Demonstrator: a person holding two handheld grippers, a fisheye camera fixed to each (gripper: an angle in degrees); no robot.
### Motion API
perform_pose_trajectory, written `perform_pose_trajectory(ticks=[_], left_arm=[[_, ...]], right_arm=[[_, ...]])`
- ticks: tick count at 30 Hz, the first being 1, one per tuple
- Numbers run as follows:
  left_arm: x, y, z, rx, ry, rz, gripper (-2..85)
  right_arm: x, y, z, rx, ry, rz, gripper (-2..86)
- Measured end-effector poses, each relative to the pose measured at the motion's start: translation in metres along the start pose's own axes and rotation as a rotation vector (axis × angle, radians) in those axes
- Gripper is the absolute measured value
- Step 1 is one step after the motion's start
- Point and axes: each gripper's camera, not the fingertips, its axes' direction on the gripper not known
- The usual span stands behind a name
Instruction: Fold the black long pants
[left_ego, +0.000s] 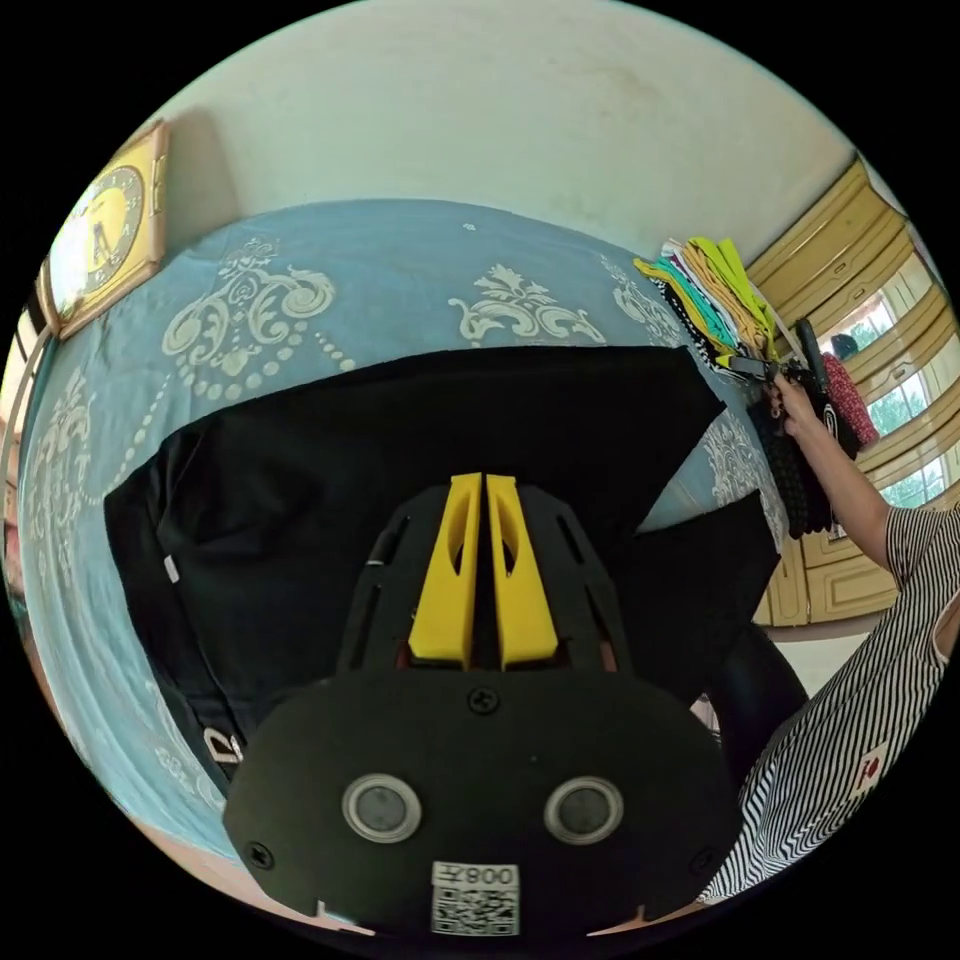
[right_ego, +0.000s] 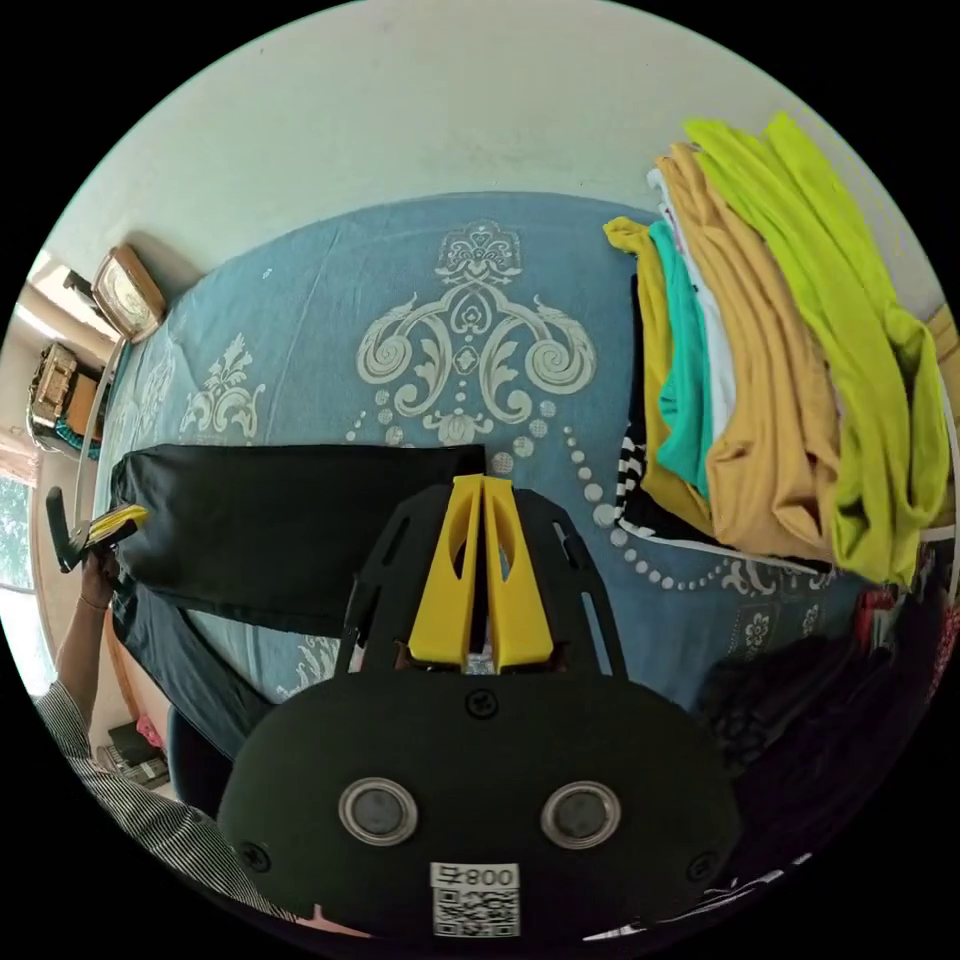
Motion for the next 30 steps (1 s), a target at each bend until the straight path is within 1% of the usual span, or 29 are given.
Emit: perform_pose_trajectory(ticks=[2,4,6,7,8,9,10,11,13,16,19,20,23,27,30], left_arm=[[-0.002,0.04,-0.01,0.013,-0.055,-0.049,0.7],[-0.005,0.065,-0.008,0.009,-0.068,-0.097,0.5],[-0.009,0.082,0.005,-0.043,-0.083,-0.145,0.3],[-0.011,0.09,0.014,-0.071,-0.084,-0.162,0.3],[-0.012,0.098,0.012,-0.042,-0.068,-0.181,0.2],[-0.013,0.101,0.012,-0.044,-0.061,-0.195,0.2],[-0.01,0.107,0.007,-0.037,-0.071,-0.203,0.2],[-0.005,0.116,-0.003,0.003,-0.108,-0.187,0.2],[-0.003,0.131,-0.017,0.047,-0.16,-0.183,0.2],[-0.019,0.153,-0.027,0.053,-0.278,-0.244,0.2],[-0.05,0.162,-0.019,0.012,-0.281,-0.35,0.2],[-0.057,0.162,-0.013,0.001,-0.251,-0.357,0.2],[-0.062,0.159,-0.01,0.028,-0.255,-0.369,0.2],[-0.054,0.17,-0.008,-0.021,-0.285,-0.304,0.2],[-0.035,0.195,-0.022,0.053,-0.279,-0.236,0.2]], right_arm=[[-0.029,0.03,-0.016,0.023,-0.11,-0.084,0.0],[-0.061,0.052,-0.016,0.004,-0.126,-0.154,-0.1],[-0.09,0.066,-0.005,-0.049,-0.116,-0.214,-0.1],[-0.105,0.07,0.007,-0.111,-0.074,-0.235,-0.1],[-0.112,0.072,0.013,-0.119,-0.03,-0.23,0.0],[-0.114,0.072,0.009,-0.096,-0.037,-0.223,0.0],[-0.116,0.069,0.005,-0.123,-0.064,-0.195,0.0],[-0.121,0.068,-0.001,-0.127,-0.067,-0.19,0.0],[-0.133,0.071,-0.015,-0.098,-0.053,-0.21,0.0],[-0.167,0.078,-0.037,-0.052,-0.071,-0.277,0.0],[-0.214,0.079,-0.044,-0.037,-0.074,-0.37,0.1],[-0.234,0.078,-0.045,-0.031,-0.075,-0.408,0.1],[-0.277,0.071,-0.034,-0.051,-0.056,-0.478,0.0],[-0.305,0.061,-0.019,-0.12,0.006,-0.488,0.0],[-0.311,0.066,-0.041,-0.072,-0.027,-0.487,0.0]])
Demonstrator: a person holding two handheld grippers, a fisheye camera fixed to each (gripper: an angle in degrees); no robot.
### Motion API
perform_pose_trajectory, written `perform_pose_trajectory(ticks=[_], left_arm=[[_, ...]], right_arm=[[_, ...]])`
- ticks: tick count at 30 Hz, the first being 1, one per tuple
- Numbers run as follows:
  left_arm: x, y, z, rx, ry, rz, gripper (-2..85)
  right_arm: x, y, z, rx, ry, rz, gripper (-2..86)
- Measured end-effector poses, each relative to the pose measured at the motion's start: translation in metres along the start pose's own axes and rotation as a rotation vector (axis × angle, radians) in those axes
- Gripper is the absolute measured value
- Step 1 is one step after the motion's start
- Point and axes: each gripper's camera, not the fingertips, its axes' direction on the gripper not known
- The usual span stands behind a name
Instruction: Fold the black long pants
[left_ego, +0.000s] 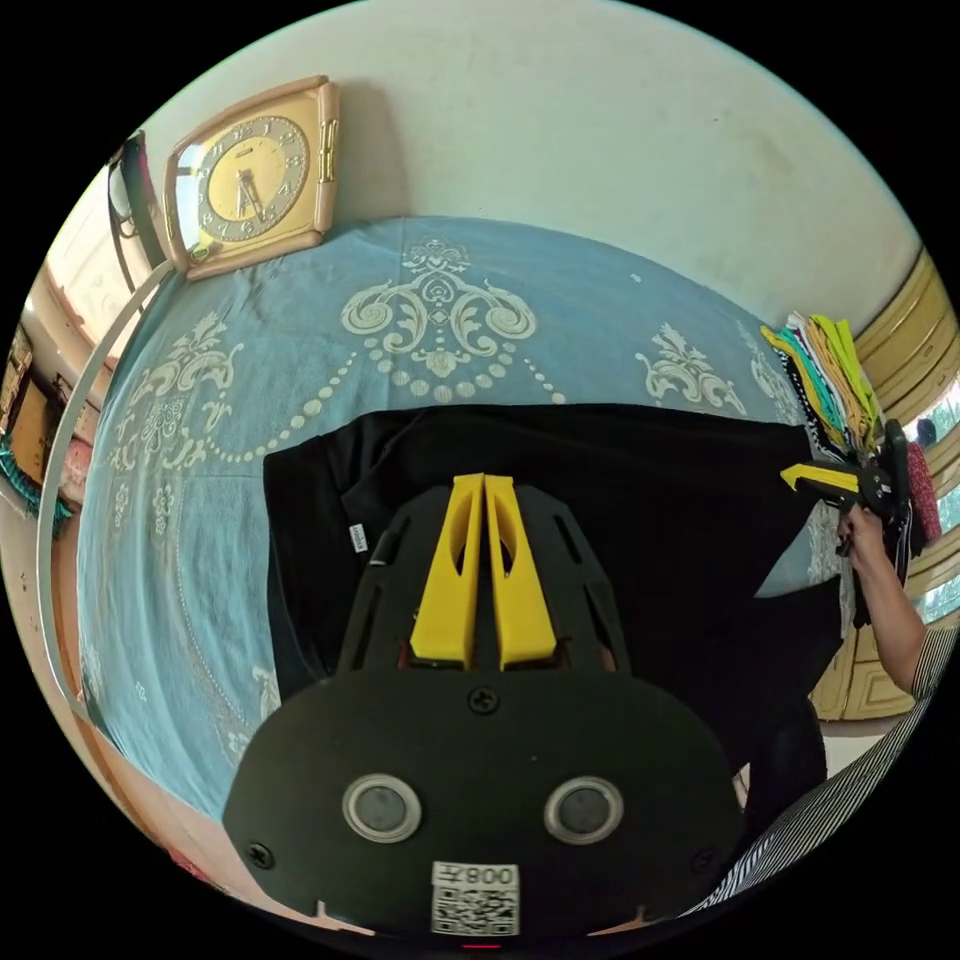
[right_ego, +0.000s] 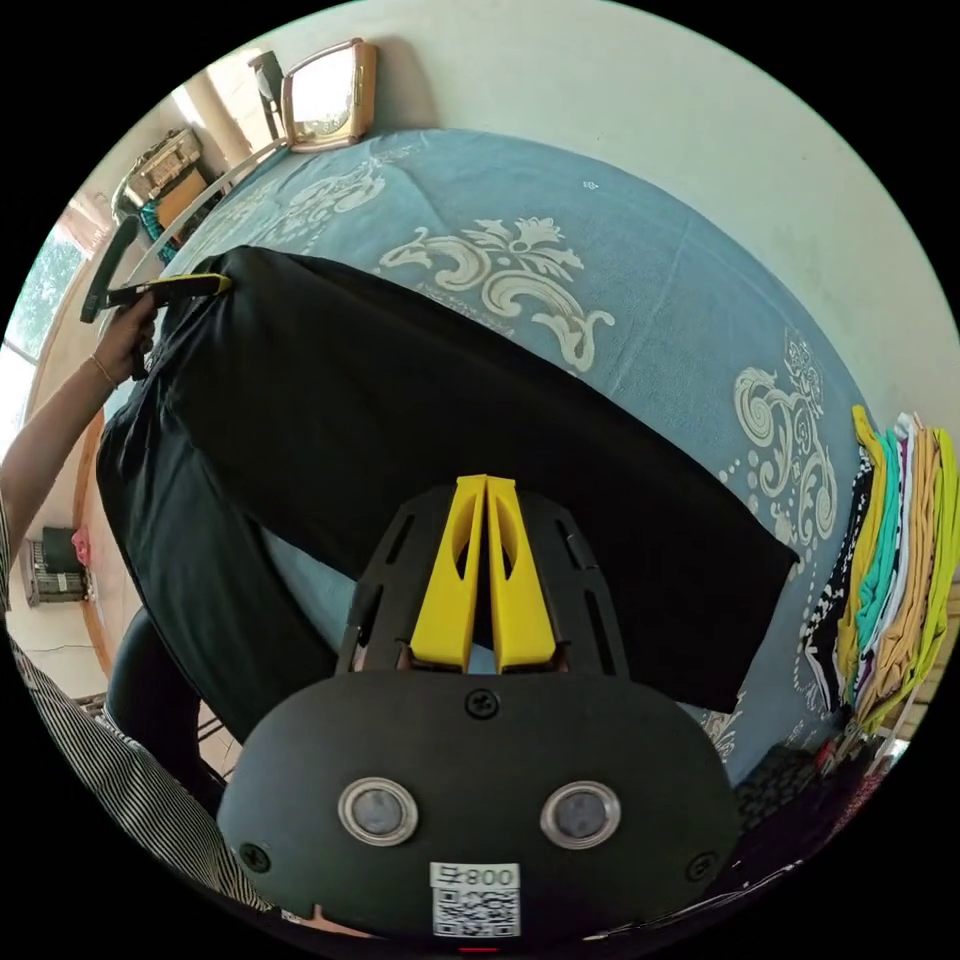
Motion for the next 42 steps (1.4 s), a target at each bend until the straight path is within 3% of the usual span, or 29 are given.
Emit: perform_pose_trajectory(ticks=[3,6,15,18,19,25,33,38,42], left_arm=[[0.006,0.019,-0.004,0.034,0.006,0.033,0.2],[0.01,0.026,0.028,-0.109,-0.061,0.091,0.2],[0.021,0.12,-0.014,0.028,0.029,0.081,0.2],[0.02,0.161,0.005,-0.121,-0.022,0.072,0.2],[0.016,0.176,0.013,-0.185,-0.033,0.057,0.2],[-0.004,0.245,-0.03,-0.024,0.102,-0.119,0.2],[-0.029,0.322,0.004,-0.21,0.109,-0.248,0.1],[-0.047,0.35,-0.011,-0.055,0.269,-0.351,0.1],[-0.054,0.356,-0.008,-0.057,0.305,-0.342,0.1]], right_arm=[[0.005,0.012,-0.015,0.03,0.04,0.052,0.0],[0.023,0.018,-0.006,-0.043,0.019,0.135,0.1],[0.013,0.054,-0.055,0.077,-0.056,0.177,0.1],[-0.002,0.081,-0.064,0.038,-0.053,0.167,0.1],[-0.006,0.093,-0.066,0.022,-0.066,0.171,0.1],[-0.027,0.151,-0.098,-0.019,-0.097,0.221,0.1],[-0.067,0.202,-0.081,-0.223,-0.106,0.182,0.1],[-0.065,0.215,-0.111,-0.133,-0.154,0.245,0.1],[-0.059,0.228,-0.126,-0.115,-0.156,0.275,0.1]])
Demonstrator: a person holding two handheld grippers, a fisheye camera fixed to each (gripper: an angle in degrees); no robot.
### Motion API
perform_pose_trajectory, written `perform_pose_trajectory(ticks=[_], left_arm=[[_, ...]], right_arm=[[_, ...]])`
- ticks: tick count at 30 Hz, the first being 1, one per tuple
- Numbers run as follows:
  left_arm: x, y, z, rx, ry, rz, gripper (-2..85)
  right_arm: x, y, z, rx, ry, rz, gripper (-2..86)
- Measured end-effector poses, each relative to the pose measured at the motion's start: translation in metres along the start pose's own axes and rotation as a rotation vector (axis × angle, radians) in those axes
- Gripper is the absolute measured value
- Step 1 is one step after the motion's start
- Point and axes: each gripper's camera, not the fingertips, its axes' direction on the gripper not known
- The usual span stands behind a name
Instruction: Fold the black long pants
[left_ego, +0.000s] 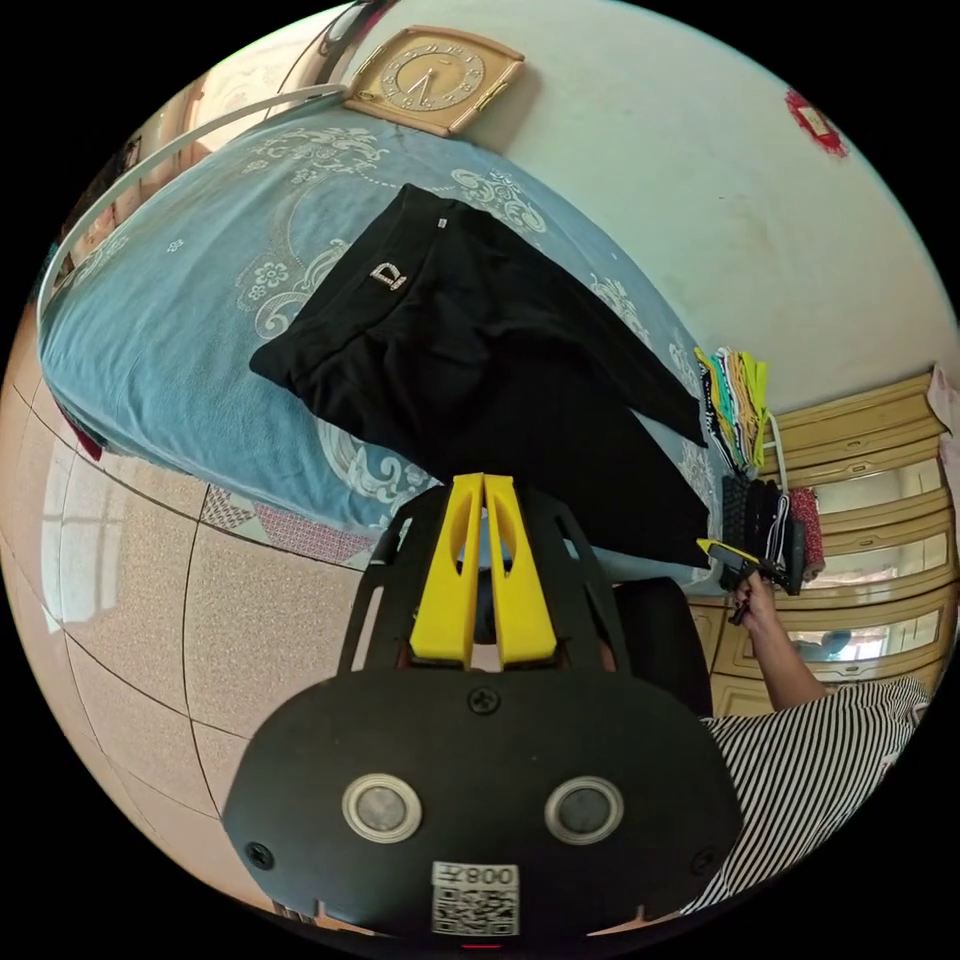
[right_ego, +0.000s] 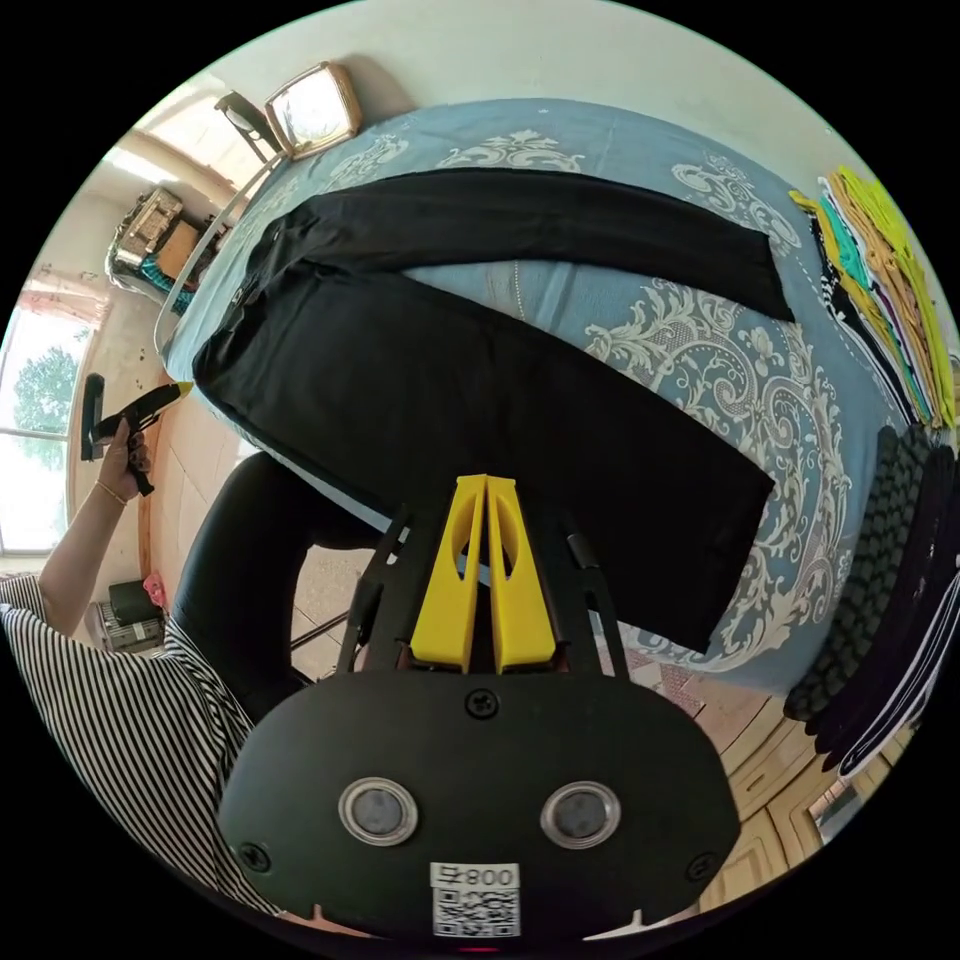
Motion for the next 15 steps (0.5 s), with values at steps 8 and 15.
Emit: perform_pose_trajectory(ticks=[8,15], left_arm=[[0.003,-0.033,0.031,-0.05,0.009,0.038,0.2],[0.011,-0.071,0.083,-0.198,-0.134,0.087,0.2]], right_arm=[[0.042,0.017,-0.014,0.005,0.014,0.167,0.1],[0.087,0.014,-0.008,-0.018,-0.045,0.304,0.0]])
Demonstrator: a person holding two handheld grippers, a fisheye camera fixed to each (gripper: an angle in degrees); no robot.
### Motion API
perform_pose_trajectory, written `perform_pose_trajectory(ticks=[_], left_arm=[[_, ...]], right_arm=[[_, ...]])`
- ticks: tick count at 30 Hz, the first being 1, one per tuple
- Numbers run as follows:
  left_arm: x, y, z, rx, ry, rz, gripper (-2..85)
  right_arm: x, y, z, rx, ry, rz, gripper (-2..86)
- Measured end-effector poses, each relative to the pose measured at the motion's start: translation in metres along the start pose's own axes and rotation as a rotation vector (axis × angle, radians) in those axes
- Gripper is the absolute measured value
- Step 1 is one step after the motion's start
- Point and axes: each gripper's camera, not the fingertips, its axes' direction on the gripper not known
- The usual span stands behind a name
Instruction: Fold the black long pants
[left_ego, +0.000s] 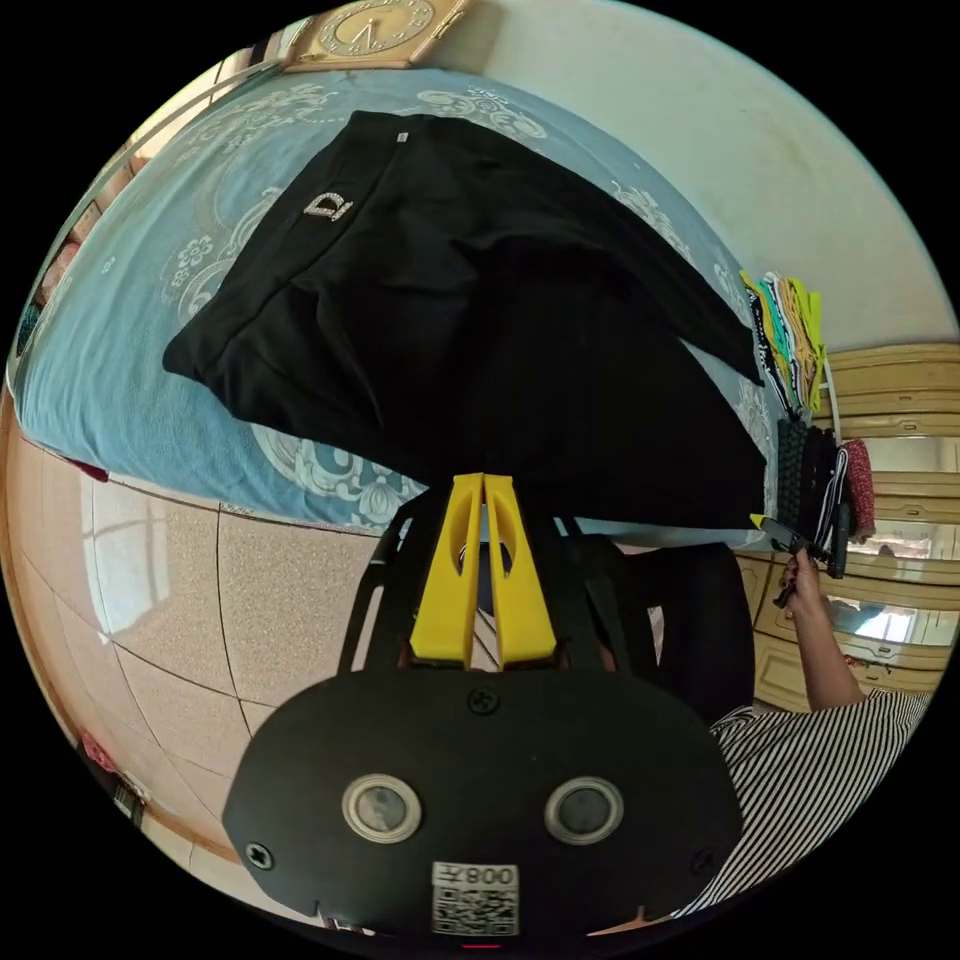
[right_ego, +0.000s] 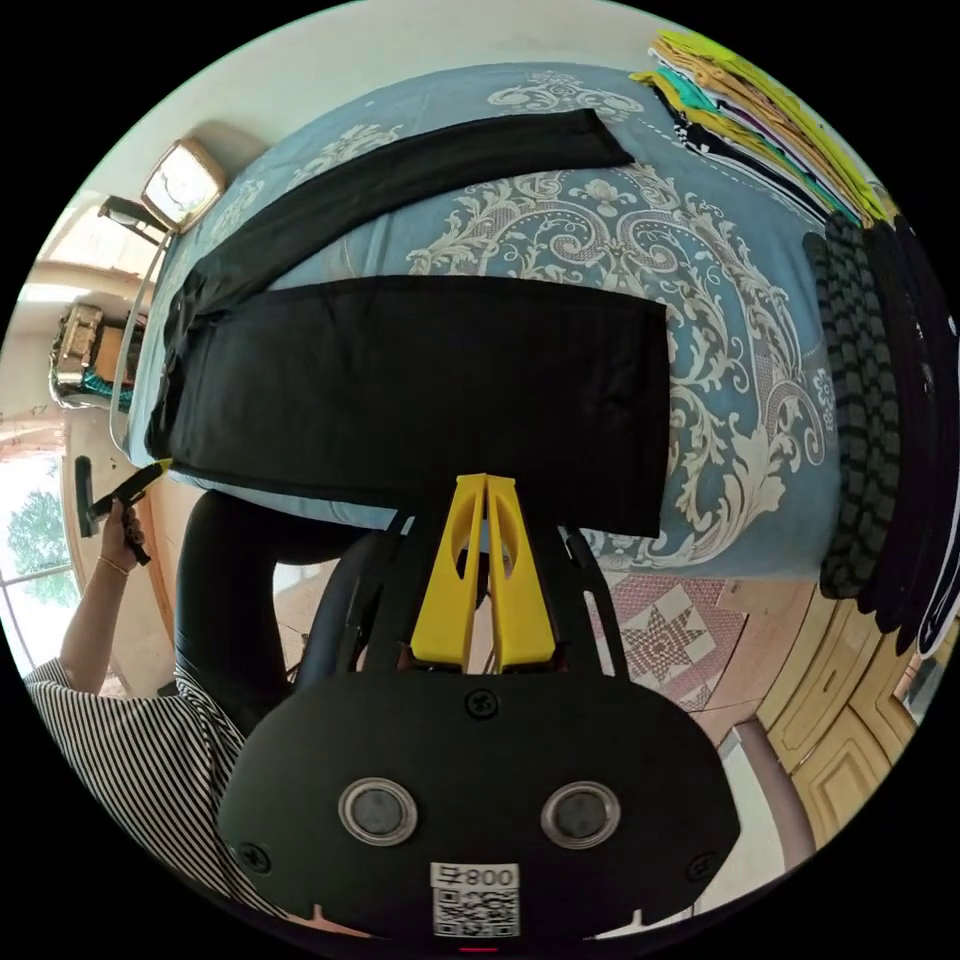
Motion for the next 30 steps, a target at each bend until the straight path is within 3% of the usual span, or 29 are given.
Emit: perform_pose_trajectory(ticks=[9,17,23,30], left_arm=[[0.021,-0.074,-0.032,0.129,0.013,0.134,0.6],[0.042,-0.261,-0.051,0.176,-0.053,0.28,1.4],[0.04,-0.38,-0.045,0.121,-0.181,0.333,2.2],[0.036,-0.459,-0.036,0.08,-0.254,0.383,3.9]], right_arm=[[-0.038,-0.056,-0.046,0.12,-0.005,-0.169,0.3],[-0.136,-0.217,-0.073,0.167,-0.027,-0.491,2.9],[-0.223,-0.321,-0.068,0.153,-0.011,-0.672,5.0],[-0.31,-0.398,-0.042,0.114,0.047,-0.797,5.5]])
